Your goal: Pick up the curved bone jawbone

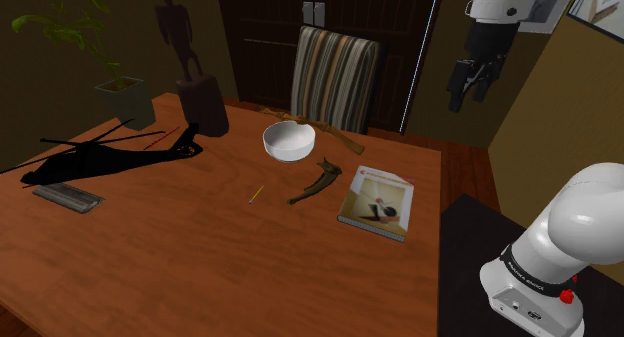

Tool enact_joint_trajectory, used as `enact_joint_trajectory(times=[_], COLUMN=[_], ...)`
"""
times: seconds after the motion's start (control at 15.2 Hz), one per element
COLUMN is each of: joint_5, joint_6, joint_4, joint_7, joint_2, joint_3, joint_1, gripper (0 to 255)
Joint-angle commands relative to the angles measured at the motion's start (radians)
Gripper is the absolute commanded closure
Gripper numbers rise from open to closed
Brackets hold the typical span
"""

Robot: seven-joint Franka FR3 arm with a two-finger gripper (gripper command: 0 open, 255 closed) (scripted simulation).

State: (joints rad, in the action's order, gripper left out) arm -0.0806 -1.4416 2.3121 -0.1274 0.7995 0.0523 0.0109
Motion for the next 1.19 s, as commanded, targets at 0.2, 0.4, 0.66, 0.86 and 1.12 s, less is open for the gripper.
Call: enact_joint_trajectory(times=[0.2,0.4,0.66,0.86,1.12], joint_5=[-0.009,-0.017,-0.026,-0.028,-0.026], joint_6=[-0.111,-0.221,-0.366,-0.47,-0.6], joint_4=[0.042,0.072,0.091,0.089,0.066], joint_7=[0.001,0.003,0.003,0.003,-0.001], joint_2=[-0.056,-0.124,-0.232,-0.325,-0.46], joint_3=[0.015,0.03,0.051,0.066,0.086], joint_1=[0.005,0.01,0.016,0.019,0.023], gripper=[0,0,0,0,0])
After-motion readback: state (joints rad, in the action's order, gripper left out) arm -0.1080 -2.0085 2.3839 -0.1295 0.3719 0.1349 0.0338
